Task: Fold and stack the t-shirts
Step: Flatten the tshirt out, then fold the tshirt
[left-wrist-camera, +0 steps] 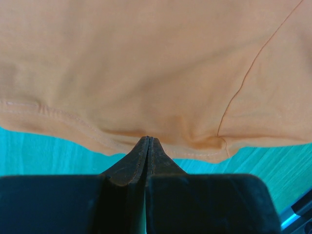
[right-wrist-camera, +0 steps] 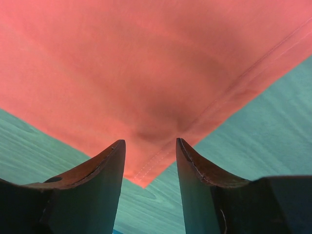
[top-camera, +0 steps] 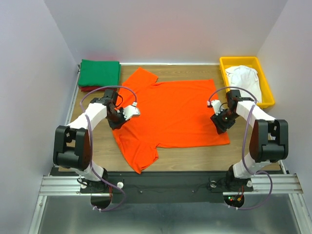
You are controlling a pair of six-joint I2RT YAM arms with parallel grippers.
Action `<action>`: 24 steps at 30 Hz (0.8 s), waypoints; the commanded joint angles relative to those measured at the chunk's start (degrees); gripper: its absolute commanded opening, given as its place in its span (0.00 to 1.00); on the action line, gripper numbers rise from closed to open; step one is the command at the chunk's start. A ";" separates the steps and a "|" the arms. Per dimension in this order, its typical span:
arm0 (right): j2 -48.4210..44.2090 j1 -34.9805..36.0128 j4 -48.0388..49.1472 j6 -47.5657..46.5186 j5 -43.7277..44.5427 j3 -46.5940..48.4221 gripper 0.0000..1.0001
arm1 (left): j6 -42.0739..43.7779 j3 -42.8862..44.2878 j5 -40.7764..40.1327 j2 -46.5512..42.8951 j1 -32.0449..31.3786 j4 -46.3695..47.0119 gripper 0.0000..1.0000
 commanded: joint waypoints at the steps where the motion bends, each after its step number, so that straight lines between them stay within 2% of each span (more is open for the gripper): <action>1: -0.86 -0.04 1.49 -1.02 2.92 -3.29 0.52 | 1.60 -4.25 1.37 -1.30 1.44 -1.96 0.11; 7: -1.57 0.05 1.41 -3.04 5.74 -7.34 0.51 | 2.66 -10.77 -1.27 -2.09 2.50 -0.55 0.11; 14: -6.75 -0.04 -1.14 -5.68 5.91 -9.72 0.50 | 3.71 -11.75 0.39 -3.41 2.50 -3.88 0.11; 16: -9.12 -0.04 -3.42 -6.30 3.37 -7.97 0.52 | 5.03 -10.35 1.71 -4.38 2.59 -6.43 0.11; 18: -11.23 -0.04 -4.22 -5.86 1.00 -5.86 0.54 | 6.08 -7.37 4.69 -5.26 3.11 -10.64 0.14; 21: -13.35 -0.22 -3.61 -4.64 -3.22 -0.24 0.62 | 7.23 3.08 9.62 -4.30 4.17 -16.27 0.23; 24: -10.02 -0.74 1.99 2.11 -4.81 6.44 0.63 | 2.94 17.82 13.21 0.08 4.35 -16.46 0.26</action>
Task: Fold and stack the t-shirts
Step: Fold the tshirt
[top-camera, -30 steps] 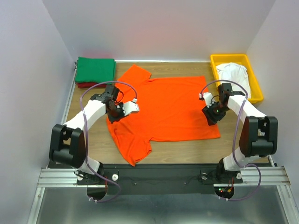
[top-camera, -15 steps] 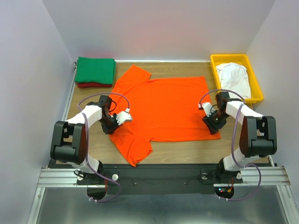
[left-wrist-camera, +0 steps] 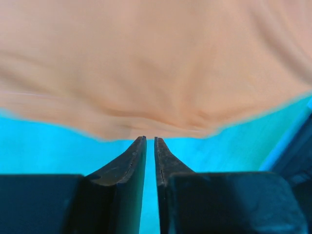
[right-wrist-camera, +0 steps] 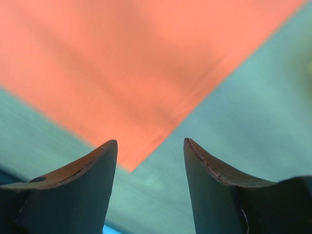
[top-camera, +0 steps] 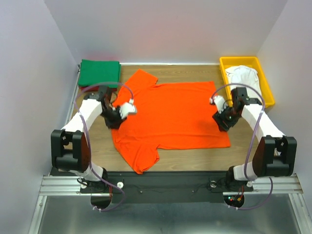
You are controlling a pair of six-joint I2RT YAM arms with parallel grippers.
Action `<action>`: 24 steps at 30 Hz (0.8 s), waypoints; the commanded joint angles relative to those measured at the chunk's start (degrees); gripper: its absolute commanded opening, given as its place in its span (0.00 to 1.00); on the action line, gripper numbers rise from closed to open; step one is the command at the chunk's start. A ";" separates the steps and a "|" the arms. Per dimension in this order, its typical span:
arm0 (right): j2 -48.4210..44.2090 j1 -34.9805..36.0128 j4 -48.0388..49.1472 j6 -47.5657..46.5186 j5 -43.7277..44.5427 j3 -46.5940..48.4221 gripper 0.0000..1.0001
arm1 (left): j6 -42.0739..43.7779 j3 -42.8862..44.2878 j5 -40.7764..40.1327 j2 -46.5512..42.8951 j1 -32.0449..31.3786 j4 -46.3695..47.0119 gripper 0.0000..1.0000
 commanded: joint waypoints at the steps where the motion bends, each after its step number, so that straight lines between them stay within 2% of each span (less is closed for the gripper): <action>1: 3.64 -0.72 7.59 7.31 -4.50 11.03 0.63 | -3.37 18.95 8.48 3.11 0.63 -2.97 0.29; 4: 7.96 -0.90 15.14 14.52 -3.98 16.06 0.63 | -10.65 28.52 10.60 8.03 0.63 2.55 0.35; 6: 12.97 -0.90 20.83 20.29 -2.84 21.48 0.63 | -18.18 33.98 9.82 11.89 0.72 9.99 0.35; 11: 24.92 -0.90 28.16 28.85 2.96 33.72 0.59 | -32.01 43.49 5.42 20.42 0.98 25.21 0.35; 19: 43.36 -0.90 35.28 36.58 5.51 48.21 0.58 | -46.94 60.00 3.58 37.65 2.04 34.12 0.38; 24: 50.41 -0.81 37.56 38.35 7.79 52.37 0.60 | -53.29 67.92 1.11 46.61 2.30 37.63 0.41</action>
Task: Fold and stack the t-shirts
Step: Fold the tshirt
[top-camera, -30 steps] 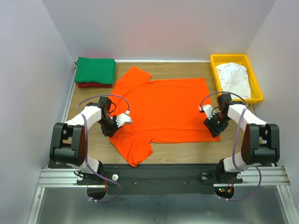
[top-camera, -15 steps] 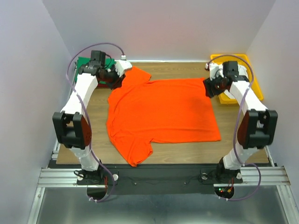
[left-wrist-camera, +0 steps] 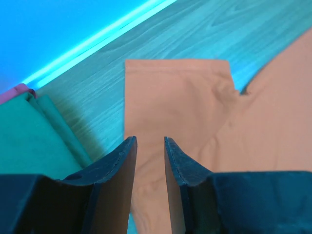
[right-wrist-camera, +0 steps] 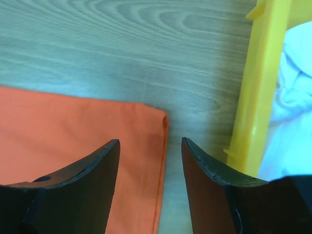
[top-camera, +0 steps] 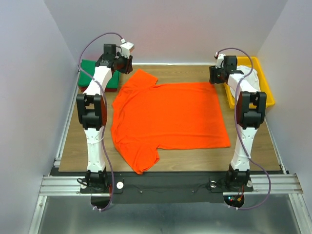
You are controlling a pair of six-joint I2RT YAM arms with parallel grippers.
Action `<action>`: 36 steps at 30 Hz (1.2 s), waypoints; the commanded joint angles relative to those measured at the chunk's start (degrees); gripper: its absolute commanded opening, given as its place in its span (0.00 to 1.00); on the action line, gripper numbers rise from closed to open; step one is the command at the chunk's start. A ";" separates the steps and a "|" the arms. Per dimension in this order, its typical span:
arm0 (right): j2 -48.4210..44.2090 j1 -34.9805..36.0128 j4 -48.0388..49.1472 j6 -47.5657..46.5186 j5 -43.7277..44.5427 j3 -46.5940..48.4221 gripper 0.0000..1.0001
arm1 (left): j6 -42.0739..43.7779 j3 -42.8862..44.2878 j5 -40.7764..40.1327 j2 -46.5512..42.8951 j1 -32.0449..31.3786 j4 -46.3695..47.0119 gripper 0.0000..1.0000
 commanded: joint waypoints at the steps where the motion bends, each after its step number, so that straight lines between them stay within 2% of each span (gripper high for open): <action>1: 2.97 -0.35 5.29 3.69 2.88 3.98 0.60 | -8.97 6.91 -1.78 3.83 0.31 6.12 0.42; 4: 4.91 -0.35 5.90 3.77 3.76 4.77 0.63 | -11.70 10.07 -2.83 8.22 0.31 8.32 0.53; 9: 6.31 -0.35 5.99 3.60 4.11 4.86 0.65 | -14.60 16.75 -6.60 16.39 0.22 8.67 0.57; 16: 7.63 -0.35 6.17 5.79 4.56 5.74 0.69 | -15.74 23.26 -10.55 20.80 -0.74 7.70 0.66; 20: 8.42 -0.35 5.99 7.82 5.08 7.06 0.72 | -17.32 23.09 -12.59 20.89 -1.18 7.09 0.68; 24: 8.07 -0.35 6.08 7.82 5.34 6.71 0.72 | -26.44 21.61 -6.81 21.94 -0.40 6.47 0.68; 28: 7.81 -0.35 6.08 7.73 6.04 6.44 0.73 | -30.24 20.90 -5.12 23.17 -0.48 7.35 0.68; 33: 8.25 -0.35 6.08 7.73 6.13 6.97 0.74 | -32.36 19.84 -6.52 24.14 -0.57 6.39 0.69; 36: 8.78 -0.44 6.08 8.08 6.66 7.50 0.77 | -33.32 18.44 -8.97 24.05 -0.66 5.69 0.73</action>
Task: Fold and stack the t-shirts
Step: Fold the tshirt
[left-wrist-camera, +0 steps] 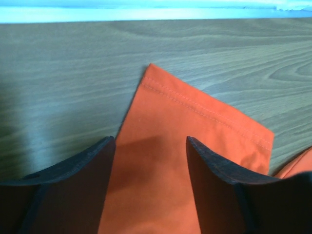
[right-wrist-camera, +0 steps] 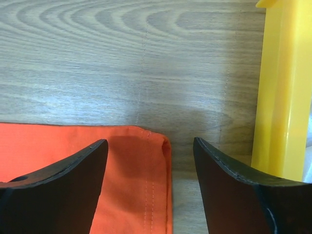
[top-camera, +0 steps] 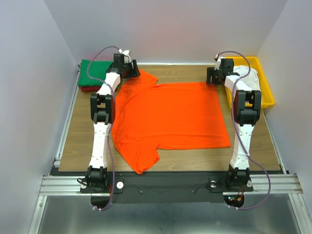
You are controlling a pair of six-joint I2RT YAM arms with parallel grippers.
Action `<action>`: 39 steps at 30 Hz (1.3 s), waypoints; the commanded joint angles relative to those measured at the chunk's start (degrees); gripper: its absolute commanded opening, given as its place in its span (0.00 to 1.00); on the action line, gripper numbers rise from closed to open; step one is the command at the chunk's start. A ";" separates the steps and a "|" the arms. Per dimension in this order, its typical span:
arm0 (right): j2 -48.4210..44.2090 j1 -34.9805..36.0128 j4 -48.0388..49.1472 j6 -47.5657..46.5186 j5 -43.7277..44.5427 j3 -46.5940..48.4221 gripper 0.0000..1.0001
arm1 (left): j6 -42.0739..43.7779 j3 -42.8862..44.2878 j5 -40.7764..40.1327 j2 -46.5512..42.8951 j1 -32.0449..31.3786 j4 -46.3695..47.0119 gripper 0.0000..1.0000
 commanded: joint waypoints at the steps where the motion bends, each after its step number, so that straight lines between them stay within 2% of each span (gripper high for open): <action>1: 0.43 -0.38 2.48 1.00 1.70 3.30 0.78 | -3.44 -1.04 -2.12 -0.84 0.04 -0.33 0.74; 6: 1.65 -0.37 2.48 2.67 0.47 4.35 0.80 | -4.06 -1.48 -5.90 -1.19 -0.57 -0.85 0.78; 15: 2.18 -0.46 2.39 3.81 0.21 4.27 0.80 | -4.06 -2.62 -8.36 -0.75 -2.59 -2.88 0.45; 20: 2.27 -0.46 2.48 5.92 -1.29 4.88 0.81 | -3.71 -2.45 -10.21 -0.84 -3.03 -3.49 0.36; 21: 2.45 -0.46 2.48 6.53 -1.29 5.23 0.81 | -3.28 -2.54 -11.17 -0.84 -3.47 -4.28 0.22; 27: 2.97 -0.46 2.48 6.63 -1.90 5.50 0.80 | -3.18 -2.63 -11.88 -1.02 -3.65 -4.29 0.02; 35: 3.50 -0.46 2.48 6.54 -3.48 5.06 0.75 | -2.83 -3.07 -11.09 -1.10 -3.65 -4.02 0.00; 39: 3.77 -0.46 2.47 6.98 -4.80 5.06 0.65 | -2.92 -3.06 -10.83 -1.10 -3.65 -4.02 0.00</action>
